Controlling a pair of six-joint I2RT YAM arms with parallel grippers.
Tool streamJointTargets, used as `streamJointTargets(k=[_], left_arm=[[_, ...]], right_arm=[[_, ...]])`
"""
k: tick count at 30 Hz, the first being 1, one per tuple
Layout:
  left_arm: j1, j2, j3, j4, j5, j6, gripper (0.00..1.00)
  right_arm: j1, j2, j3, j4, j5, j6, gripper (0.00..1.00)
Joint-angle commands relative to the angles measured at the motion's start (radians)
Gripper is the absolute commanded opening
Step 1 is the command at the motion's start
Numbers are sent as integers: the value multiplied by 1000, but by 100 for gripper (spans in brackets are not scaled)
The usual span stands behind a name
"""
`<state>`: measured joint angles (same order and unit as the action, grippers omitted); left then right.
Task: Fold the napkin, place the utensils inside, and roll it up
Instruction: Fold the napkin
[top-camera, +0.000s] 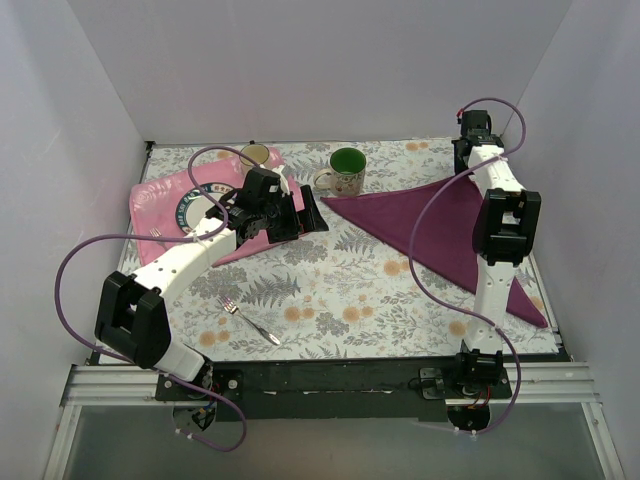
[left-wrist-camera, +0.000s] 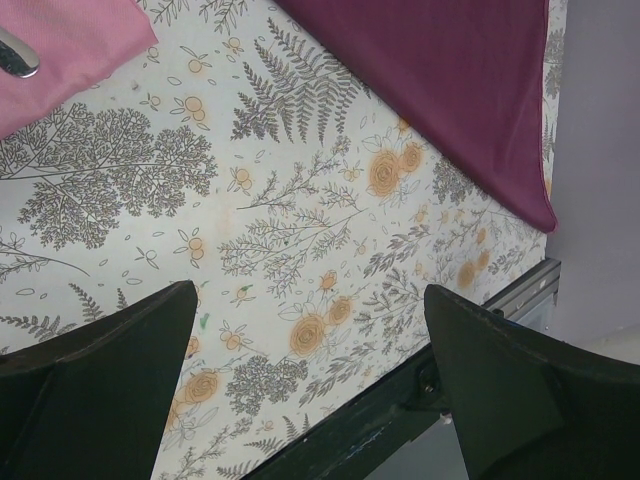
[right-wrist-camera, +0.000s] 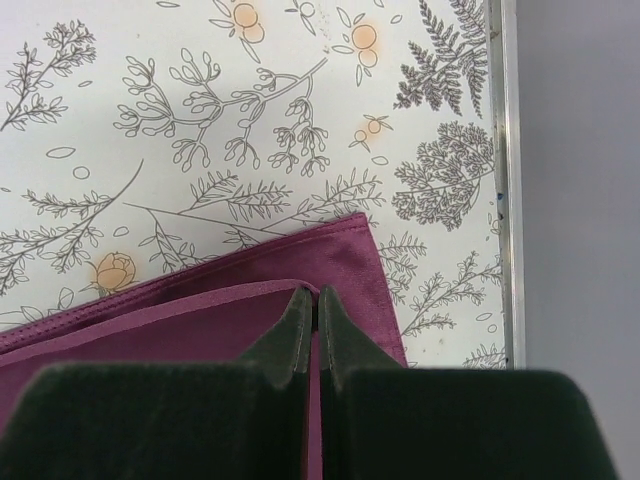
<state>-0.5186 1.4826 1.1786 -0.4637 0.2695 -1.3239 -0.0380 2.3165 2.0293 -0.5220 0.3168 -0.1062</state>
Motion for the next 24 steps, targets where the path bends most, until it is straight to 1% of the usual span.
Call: streamJointTargets(k=[1, 23, 24], left_arm=[[8, -8, 39, -1, 10, 6, 98], [6, 5, 44, 5, 28, 3, 98], [8, 7, 44, 5, 27, 5, 98]], right_arm=[[0, 29, 58, 34, -18, 3, 1], [0, 43, 52, 19, -13, 31, 1], [0, 41, 54, 11, -12, 36, 4]])
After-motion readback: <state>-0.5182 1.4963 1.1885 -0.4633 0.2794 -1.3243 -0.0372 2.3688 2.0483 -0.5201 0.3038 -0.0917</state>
